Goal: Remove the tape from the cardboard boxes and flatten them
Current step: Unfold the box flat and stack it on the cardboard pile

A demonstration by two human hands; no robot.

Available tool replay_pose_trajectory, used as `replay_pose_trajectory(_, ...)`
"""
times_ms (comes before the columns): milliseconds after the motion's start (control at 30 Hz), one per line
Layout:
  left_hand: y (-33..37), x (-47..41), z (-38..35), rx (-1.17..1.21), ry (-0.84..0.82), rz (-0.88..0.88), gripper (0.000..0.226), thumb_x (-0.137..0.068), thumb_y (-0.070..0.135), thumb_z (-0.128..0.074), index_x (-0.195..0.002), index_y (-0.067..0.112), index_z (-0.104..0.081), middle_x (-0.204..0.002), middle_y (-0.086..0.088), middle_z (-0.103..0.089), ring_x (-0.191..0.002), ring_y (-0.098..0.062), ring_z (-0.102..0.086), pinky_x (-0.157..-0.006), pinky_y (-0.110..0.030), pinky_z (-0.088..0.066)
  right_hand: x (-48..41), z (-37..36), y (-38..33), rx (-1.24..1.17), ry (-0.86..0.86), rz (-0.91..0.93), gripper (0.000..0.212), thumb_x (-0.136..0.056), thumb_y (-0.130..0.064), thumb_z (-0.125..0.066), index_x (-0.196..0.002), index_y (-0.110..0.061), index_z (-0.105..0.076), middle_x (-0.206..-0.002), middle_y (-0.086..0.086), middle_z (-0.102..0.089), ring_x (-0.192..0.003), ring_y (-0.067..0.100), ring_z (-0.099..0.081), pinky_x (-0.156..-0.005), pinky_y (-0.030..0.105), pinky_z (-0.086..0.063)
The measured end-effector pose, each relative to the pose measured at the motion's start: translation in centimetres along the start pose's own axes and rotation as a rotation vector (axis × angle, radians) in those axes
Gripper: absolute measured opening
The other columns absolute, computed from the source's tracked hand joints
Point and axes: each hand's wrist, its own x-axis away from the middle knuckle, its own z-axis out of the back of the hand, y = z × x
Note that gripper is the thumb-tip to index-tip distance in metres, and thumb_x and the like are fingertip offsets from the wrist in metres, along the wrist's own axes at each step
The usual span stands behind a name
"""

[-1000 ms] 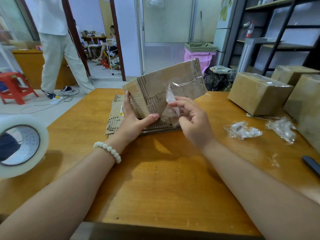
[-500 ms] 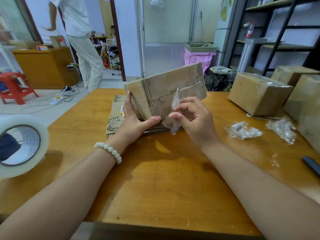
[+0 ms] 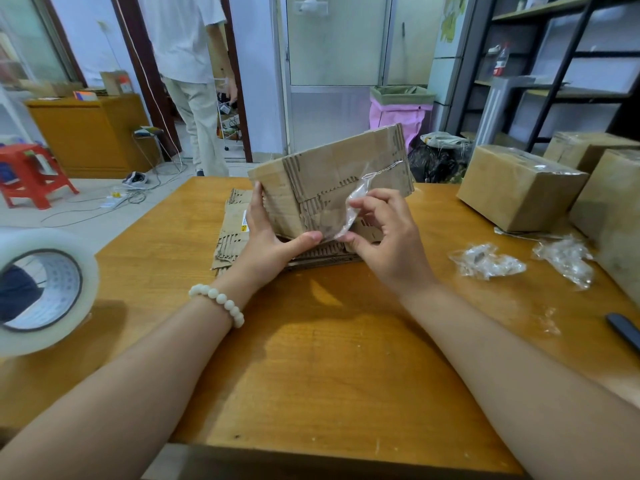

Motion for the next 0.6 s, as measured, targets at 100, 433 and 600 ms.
replay_pose_trajectory(100, -0.23, -0.09, -0.02, -0.012, -0.008, 0.006, 0.14, -0.046, 0.071, -0.071, -0.15, 0.036, 0.016, -0.158, -0.002, -0.004, -0.145, -0.022, -0.017, -0.118, -0.049, -0.024, 0.04, 0.02, -0.09, -0.015, 0.031, -0.008, 0.041, -0.079, -0.03, -0.071, -0.104, 0.0, -0.062, -0.107, 0.0, -0.046, -0.092, 0.008, -0.052, -0.086, 0.019, -0.05)
replay_pose_trajectory(433, -0.66, -0.1, 0.0, -0.048, -0.049, -0.031, 0.146, -0.042, 0.079, -0.074, -0.147, 0.042, 0.019, -0.158, 0.005, 0.001, -0.147, -0.023, -0.014, -0.117, -0.054, -0.025, -0.54, 0.09, 0.32, 0.011, 0.194, -0.169, 0.032, -0.074, 0.015, -0.054, -0.086, -0.012, -0.043, -0.088, 0.004, -0.039, -0.079, -0.01, -0.04, -0.071, 0.007, -0.037)
replay_pose_trajectory(600, -0.75, -0.11, -0.06, -0.061, -0.049, -0.047, 0.143, -0.046, 0.072, -0.074, -0.149, 0.036, 0.019, -0.156, 0.007, 0.003, -0.147, -0.021, -0.009, -0.119, -0.052, -0.02, -0.22, -0.07, 0.75, 0.005, 0.12, -0.217, 0.017, -0.083, 0.003, -0.059, -0.095, -0.007, -0.052, -0.102, 0.004, -0.041, -0.084, -0.003, -0.045, -0.072, 0.014, -0.044)
